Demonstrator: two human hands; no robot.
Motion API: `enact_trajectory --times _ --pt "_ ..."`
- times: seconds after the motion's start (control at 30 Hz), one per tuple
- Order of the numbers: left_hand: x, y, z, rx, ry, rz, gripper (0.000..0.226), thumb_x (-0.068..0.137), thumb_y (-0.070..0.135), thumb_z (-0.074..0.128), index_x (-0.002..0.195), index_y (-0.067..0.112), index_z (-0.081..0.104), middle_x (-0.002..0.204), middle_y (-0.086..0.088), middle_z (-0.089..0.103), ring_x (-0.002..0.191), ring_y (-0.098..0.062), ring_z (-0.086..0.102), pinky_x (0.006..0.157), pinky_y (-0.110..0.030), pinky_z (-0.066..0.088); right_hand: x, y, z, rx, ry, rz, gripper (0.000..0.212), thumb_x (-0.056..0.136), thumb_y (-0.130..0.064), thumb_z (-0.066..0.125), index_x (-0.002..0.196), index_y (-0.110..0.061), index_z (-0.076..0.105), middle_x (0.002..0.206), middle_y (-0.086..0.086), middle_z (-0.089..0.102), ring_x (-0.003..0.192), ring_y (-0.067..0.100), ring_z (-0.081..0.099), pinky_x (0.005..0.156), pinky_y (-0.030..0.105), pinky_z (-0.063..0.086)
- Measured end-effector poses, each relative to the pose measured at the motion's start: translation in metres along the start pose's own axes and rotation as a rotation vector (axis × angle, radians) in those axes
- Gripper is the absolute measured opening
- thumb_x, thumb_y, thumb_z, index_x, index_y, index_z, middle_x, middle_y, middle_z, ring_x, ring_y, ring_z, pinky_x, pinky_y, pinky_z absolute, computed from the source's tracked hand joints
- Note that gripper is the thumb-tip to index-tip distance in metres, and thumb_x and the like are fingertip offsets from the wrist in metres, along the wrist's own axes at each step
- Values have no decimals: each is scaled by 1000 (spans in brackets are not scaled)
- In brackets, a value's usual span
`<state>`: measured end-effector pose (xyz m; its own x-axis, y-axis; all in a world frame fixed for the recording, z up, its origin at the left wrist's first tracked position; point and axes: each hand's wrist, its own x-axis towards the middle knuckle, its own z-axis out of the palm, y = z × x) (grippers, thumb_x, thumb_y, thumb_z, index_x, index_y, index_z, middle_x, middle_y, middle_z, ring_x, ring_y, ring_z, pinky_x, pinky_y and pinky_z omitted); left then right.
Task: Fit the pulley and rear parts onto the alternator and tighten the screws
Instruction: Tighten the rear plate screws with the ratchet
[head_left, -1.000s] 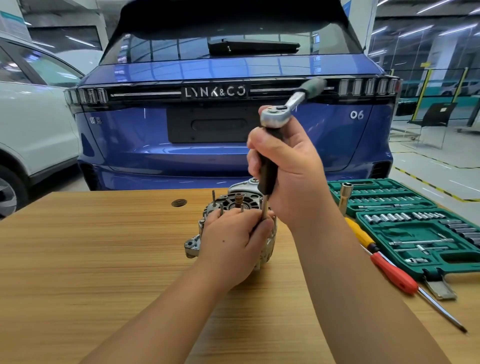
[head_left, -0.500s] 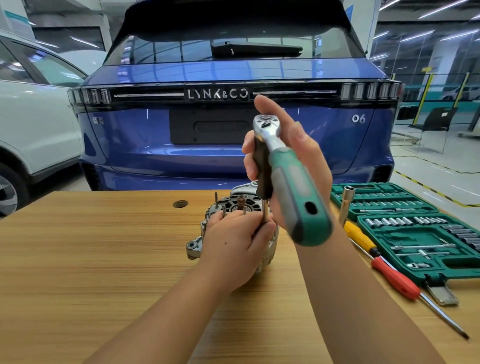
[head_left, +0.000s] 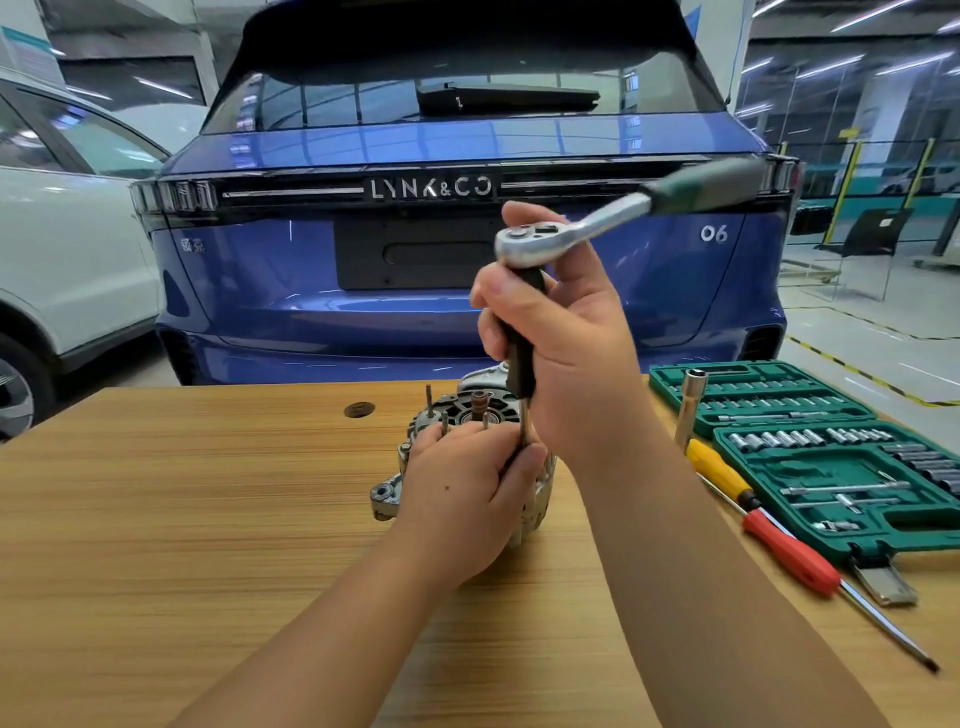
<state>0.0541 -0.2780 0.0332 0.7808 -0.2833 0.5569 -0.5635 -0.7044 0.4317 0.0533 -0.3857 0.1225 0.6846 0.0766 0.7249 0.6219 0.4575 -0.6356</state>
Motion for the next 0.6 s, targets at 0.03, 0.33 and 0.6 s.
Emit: enact_trajectory --times 0.03,0.33,0.6 --pt "0 0 0 -1 -7 -3 39 102 46 29 82 32 60 65 17 50 75 3 47 103 -34 25 0 3 2 -48 5 -66 34 94 0 59 121 -21 57 83 5 58 63 16 47 60 25 45" --pt "0 3 -2 6 2 15 32 98 49 30 72 42 48 66 19 51 77 5 47 102 -34 25 3 -2 -7 132 -86 20 36 90 -9 54 125 -16 54 82 9 60 60 17 51 54 25 43" --pt "-1 6 0 -92 81 -3 23 94 47 40 80 31 50 68 7 52 74 -6 48 105 -55 38 2 -3 0 121 33 106 37 92 -31 62 126 -17 57 81 7 59 60 15 51 56 25 45"
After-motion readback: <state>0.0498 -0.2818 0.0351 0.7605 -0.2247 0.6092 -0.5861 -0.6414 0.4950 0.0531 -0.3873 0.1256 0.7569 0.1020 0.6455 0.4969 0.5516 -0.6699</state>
